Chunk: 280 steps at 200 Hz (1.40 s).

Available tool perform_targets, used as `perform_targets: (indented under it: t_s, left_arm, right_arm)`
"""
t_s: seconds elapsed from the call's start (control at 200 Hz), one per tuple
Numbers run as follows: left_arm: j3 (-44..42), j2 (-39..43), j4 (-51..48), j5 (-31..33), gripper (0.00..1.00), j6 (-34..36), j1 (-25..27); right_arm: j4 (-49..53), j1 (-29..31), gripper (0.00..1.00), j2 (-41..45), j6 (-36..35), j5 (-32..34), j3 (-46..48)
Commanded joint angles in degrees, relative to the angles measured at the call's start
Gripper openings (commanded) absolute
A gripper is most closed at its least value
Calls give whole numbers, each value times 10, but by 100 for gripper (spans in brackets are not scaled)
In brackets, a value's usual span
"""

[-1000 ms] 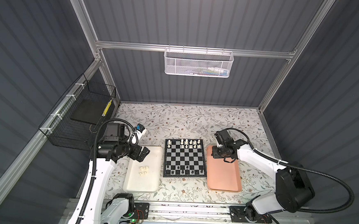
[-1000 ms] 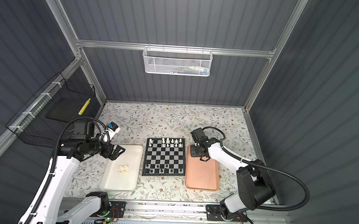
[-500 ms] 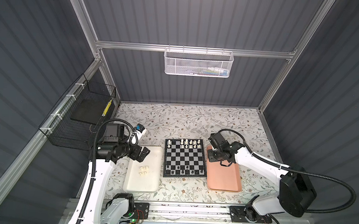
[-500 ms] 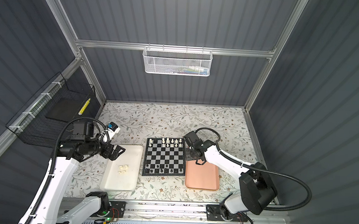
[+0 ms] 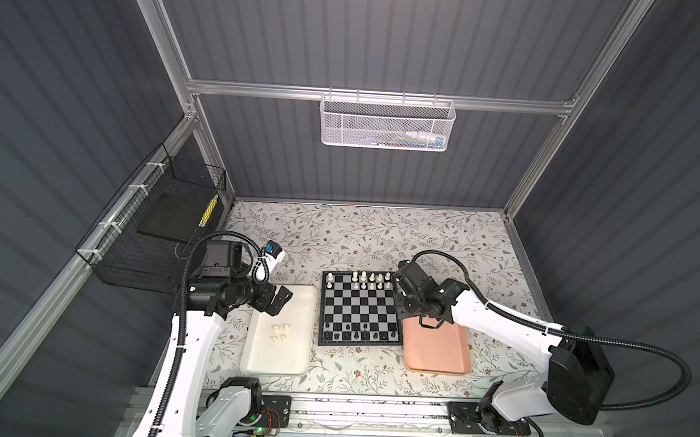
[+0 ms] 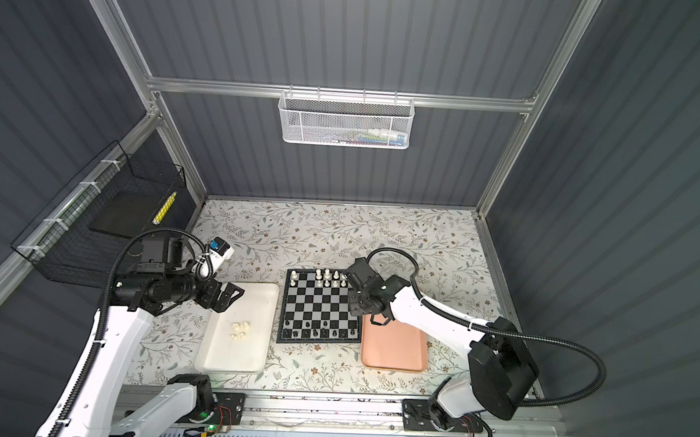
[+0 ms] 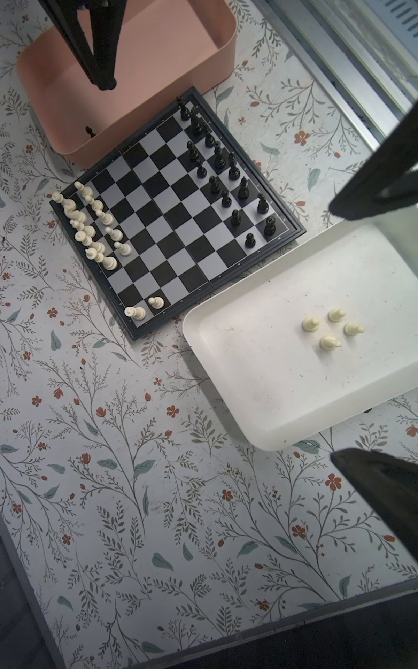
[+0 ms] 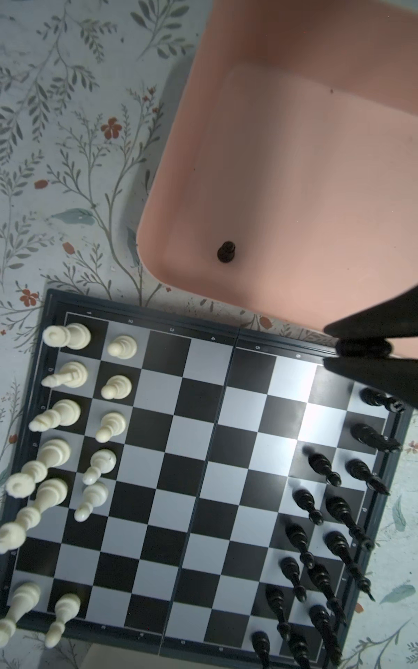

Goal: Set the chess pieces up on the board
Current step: 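Lift the black pawn and carry it over the chessboard's near edge, then lower the black pawn onto an empty square in the black pawn row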

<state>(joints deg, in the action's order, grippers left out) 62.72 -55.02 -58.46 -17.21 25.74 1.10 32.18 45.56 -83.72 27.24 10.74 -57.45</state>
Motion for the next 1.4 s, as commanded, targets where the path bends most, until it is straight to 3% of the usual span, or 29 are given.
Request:
perform_targets:
  t_s: [0.0, 0.545, 1.396]
  left_arm:
    - [17, -2, -11, -12, 100, -8, 2]
    - [14, 4, -15, -12, 100, -10, 2]
    - [6, 9, -11, -12, 100, -20, 2]
  right_arm:
    - [-5, 14, 13, -10, 20, 20, -4]
    - [-48, 68, 13, -38, 60, 16, 18]
    - [-96, 94, 14, -62, 90, 9, 59]
